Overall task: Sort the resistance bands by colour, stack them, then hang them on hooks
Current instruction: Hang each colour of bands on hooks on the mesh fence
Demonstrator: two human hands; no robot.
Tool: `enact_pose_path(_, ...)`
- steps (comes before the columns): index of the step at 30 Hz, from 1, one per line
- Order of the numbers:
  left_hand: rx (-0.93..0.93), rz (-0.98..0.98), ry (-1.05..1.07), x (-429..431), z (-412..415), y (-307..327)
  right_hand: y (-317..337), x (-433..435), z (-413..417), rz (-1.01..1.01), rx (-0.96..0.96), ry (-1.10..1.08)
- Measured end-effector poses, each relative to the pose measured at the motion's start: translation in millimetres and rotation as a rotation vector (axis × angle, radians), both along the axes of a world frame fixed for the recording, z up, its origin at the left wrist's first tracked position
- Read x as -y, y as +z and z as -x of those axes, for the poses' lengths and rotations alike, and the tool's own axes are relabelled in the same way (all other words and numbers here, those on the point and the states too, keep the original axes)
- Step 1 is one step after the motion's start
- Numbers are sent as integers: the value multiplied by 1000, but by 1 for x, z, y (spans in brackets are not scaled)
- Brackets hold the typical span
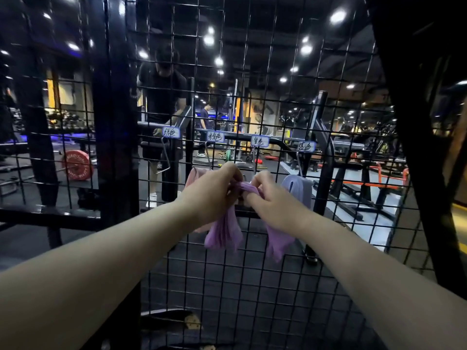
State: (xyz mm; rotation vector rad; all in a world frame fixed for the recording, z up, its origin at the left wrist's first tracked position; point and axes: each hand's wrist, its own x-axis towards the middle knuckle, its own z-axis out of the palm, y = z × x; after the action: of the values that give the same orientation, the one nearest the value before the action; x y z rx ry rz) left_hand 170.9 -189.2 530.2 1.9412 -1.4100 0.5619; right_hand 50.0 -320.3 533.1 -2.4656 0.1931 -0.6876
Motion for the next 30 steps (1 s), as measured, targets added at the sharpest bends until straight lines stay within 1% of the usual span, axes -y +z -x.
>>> enact_pose_path(2, 59, 35, 84, 4, -1, 4, 4, -1, -3, 32, 22, -25)
enact_pose_path(4, 167, 51, 159, 11, -3, 11, 12, -2, -8, 71, 64, -73)
enact_pose_path(6, 239, 9, 240, 20, -8, 20, 21, -3, -14, 133, 64, -141)
enact_pose_path(8, 271, -63, 306, 28, -12, 29, 27, -3, -19, 233, 15, -246)
enact_pose_path(11, 337, -179, 331, 39, -13, 36, 30, 0, -27, 432, -88, -364)
enact_pose_path(14, 424, -235, 379, 43, -16, 39, 30, 3, -33, 488, -167, -390)
enact_pose_path(16, 501, -283, 394, 45, -21, 38, 32, 7, -38, 456, -214, -401)
enact_pose_path(18, 493, -314, 361, 50, -26, 35, 34, 11, -43, 397, -250, -420)
enact_pose_path(20, 423, -307, 345, 56, -31, 34, 33, 14, -49, 339, -250, -420)
enact_pose_path(25, 261, -223, 307, 64, -34, 34, 26, 15, -50, 217, -162, -367)
enact_pose_path(30, 134, -211, 258, 65, -37, 30, 17, 23, -55, 32, -141, -352)
